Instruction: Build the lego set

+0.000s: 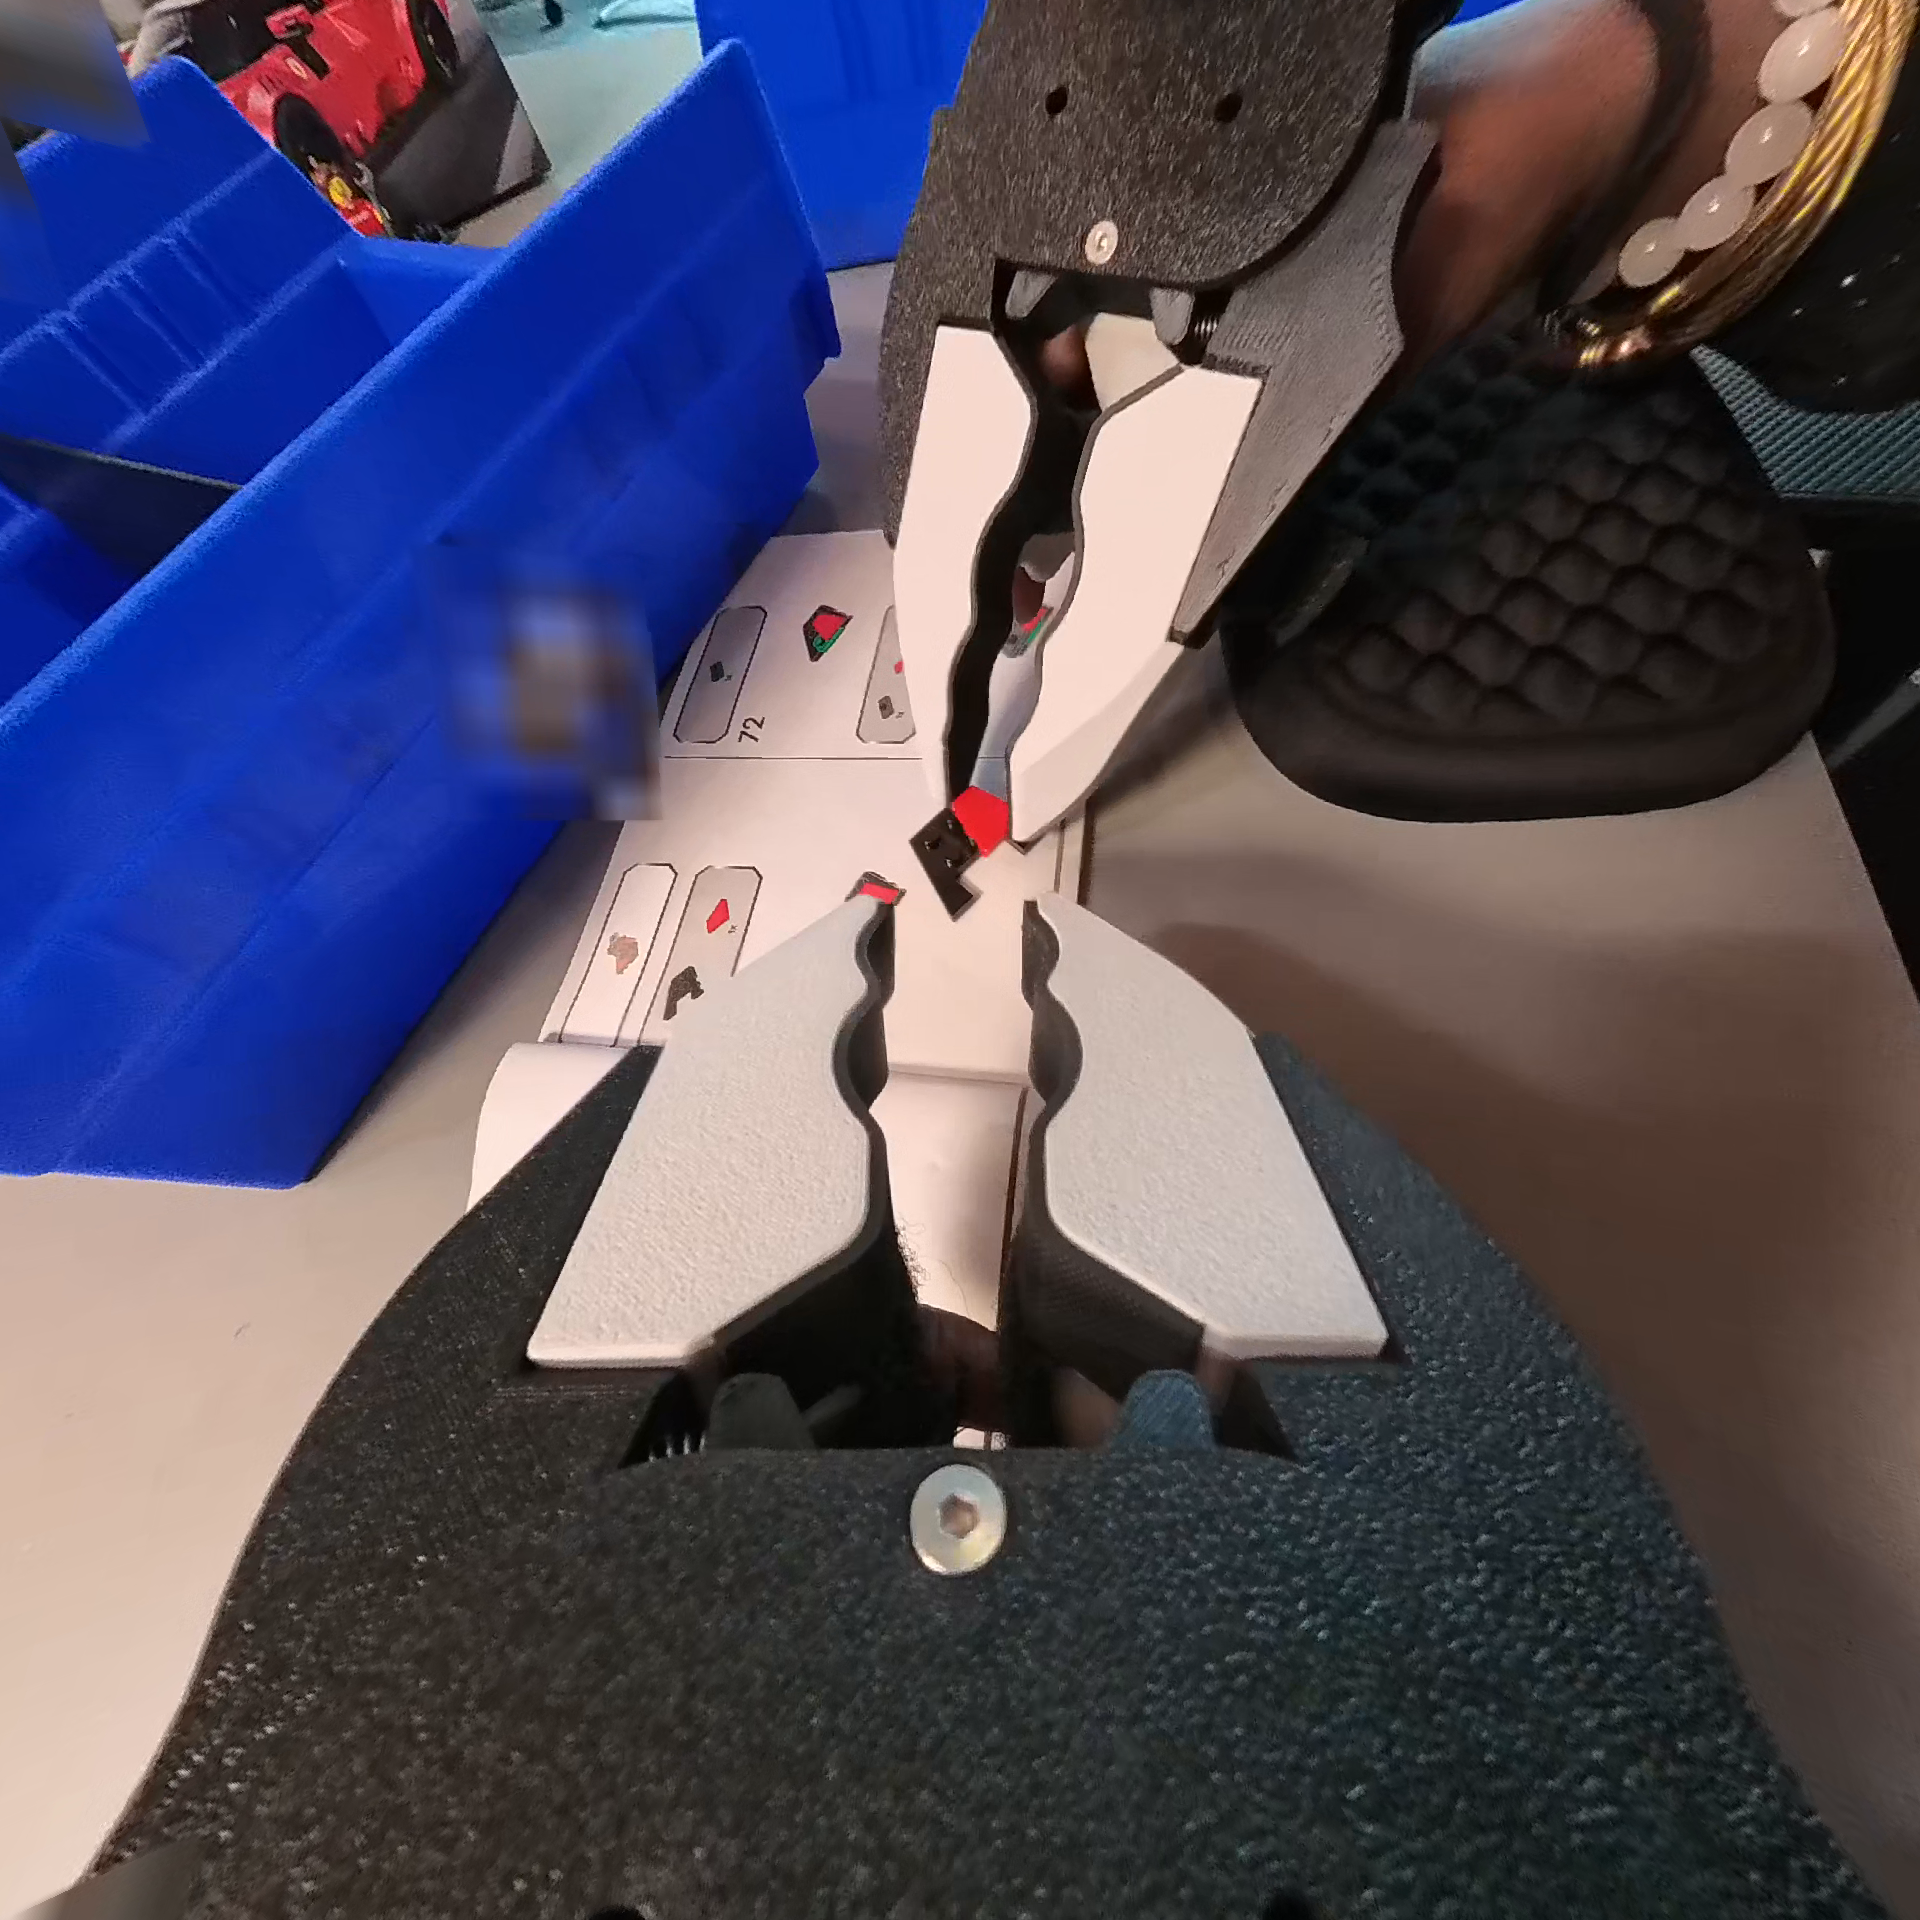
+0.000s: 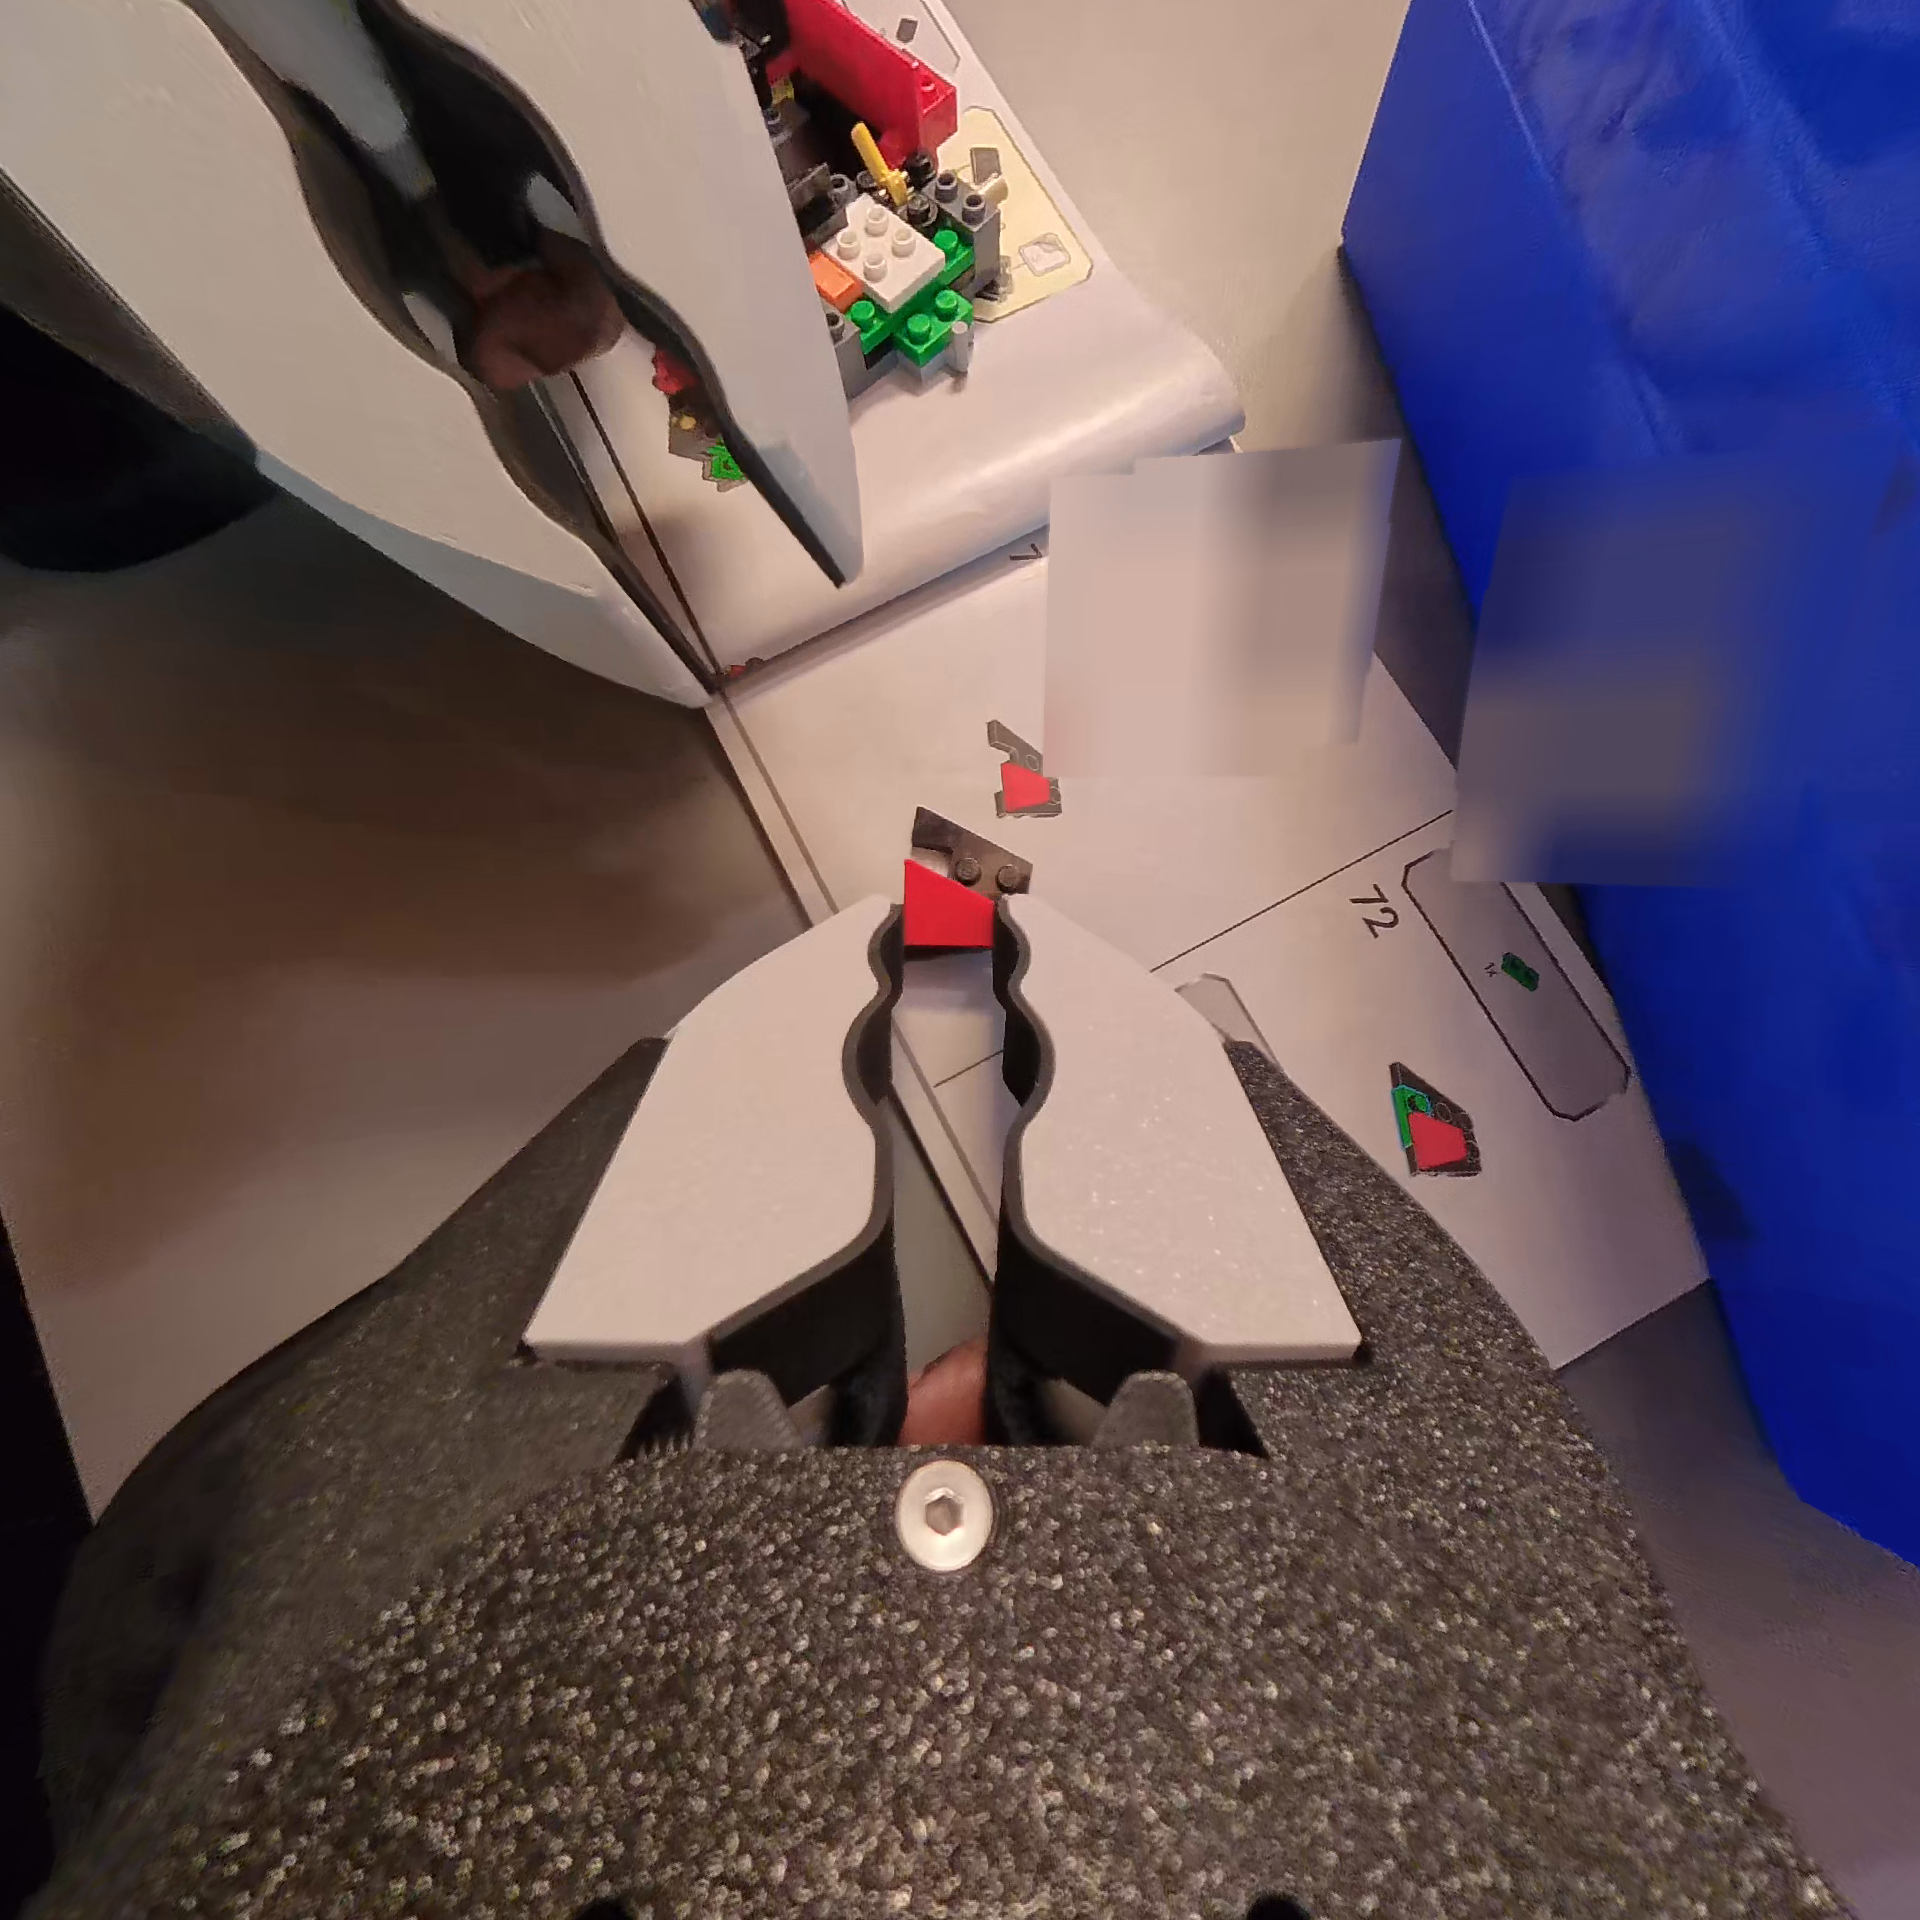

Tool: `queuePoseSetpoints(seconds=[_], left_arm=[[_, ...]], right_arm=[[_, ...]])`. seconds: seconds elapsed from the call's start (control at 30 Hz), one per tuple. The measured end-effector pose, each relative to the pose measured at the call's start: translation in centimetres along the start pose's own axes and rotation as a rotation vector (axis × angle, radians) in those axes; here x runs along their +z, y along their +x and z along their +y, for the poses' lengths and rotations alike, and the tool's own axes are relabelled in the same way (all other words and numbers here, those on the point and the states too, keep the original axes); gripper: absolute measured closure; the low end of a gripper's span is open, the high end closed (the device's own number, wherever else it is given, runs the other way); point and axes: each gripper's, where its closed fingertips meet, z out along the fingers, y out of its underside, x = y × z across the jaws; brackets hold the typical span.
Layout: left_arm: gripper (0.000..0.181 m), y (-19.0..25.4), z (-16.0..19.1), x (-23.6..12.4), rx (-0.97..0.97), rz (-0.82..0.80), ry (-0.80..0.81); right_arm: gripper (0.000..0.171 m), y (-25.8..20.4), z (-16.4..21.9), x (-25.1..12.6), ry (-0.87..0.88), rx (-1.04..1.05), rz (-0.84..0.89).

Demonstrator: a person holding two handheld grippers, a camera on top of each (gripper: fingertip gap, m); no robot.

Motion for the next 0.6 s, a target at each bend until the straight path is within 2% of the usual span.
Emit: queuePoseSetpoints(seconds=[0.6], left_arm=[[0.158,0.16,0.15,0.2,0.003,0.009,-0.009]], right_arm=[[0.151,0.02,0.03,0.33,-0.031,-0.015,0.039]])
